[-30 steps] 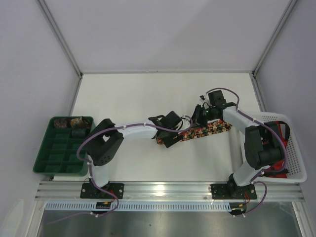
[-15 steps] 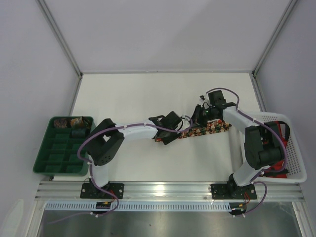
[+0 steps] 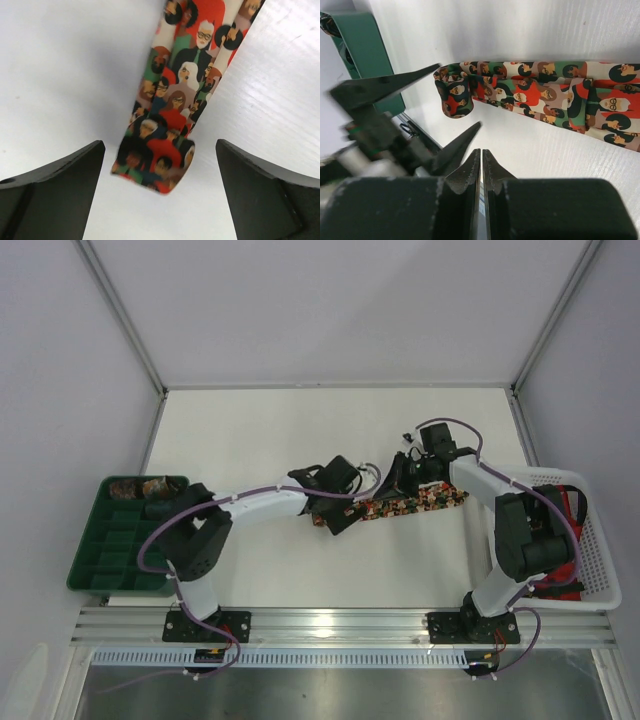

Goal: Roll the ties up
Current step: Roll the tie

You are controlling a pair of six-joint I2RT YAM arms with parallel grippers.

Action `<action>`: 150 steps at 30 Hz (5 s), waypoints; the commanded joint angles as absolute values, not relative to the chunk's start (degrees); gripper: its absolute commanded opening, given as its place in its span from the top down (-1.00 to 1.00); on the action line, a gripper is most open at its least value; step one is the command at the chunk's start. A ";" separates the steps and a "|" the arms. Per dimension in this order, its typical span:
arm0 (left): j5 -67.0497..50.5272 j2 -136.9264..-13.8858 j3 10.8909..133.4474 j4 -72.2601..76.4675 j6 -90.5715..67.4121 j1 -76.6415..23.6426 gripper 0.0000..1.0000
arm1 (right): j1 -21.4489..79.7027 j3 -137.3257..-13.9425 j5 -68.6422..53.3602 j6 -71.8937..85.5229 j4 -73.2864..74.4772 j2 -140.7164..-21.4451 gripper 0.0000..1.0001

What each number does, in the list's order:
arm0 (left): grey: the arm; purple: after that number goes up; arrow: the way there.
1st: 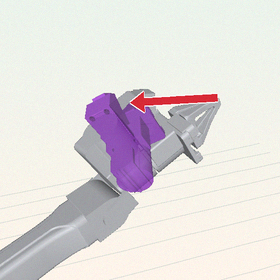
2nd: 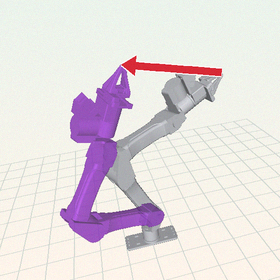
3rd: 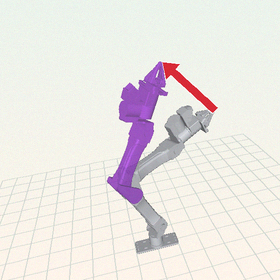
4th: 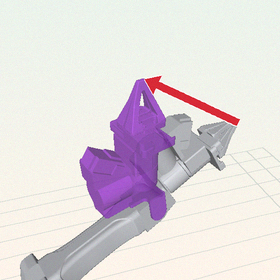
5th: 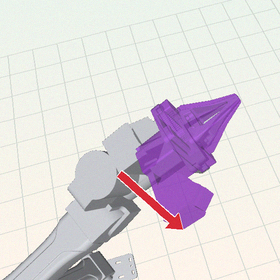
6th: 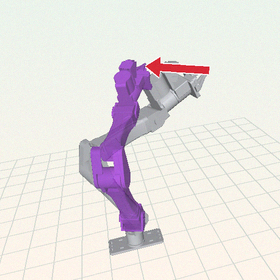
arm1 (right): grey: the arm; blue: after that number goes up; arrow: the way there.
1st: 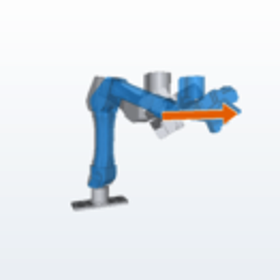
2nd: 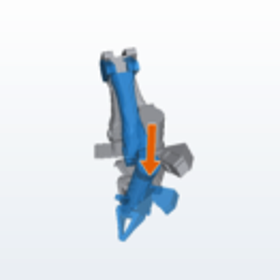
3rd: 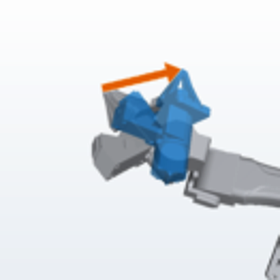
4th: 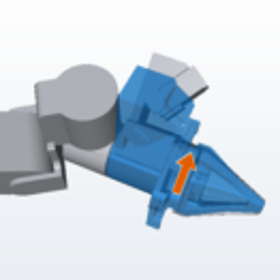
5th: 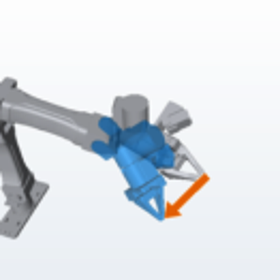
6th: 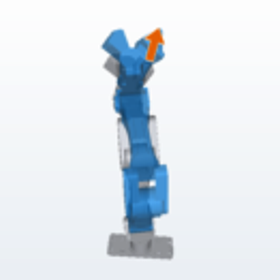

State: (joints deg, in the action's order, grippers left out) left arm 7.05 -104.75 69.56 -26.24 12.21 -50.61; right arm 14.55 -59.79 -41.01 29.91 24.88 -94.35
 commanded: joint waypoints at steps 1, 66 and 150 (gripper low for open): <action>1.42 -93.71 70.14 -26.11 8.09 -47.82 -1.00 | 14.85 -60.11 -42.01 29.35 23.03 -95.36 0.80; -44.83 -104.50 50.62 -3.43 -43.68 -19.86 -0.63 | 29.62 -70.58 -39.55 29.88 20.13 -114.08 0.81; -39.46 -112.06 73.30 -15.65 -47.99 -32.70 -0.11 | 20.40 -65.83 -35.42 29.36 21.71 -106.62 0.79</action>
State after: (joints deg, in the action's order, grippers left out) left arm -39.79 -112.62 71.75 -17.28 -46.61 -32.12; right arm 21.63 -65.58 -36.18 31.05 19.88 -109.93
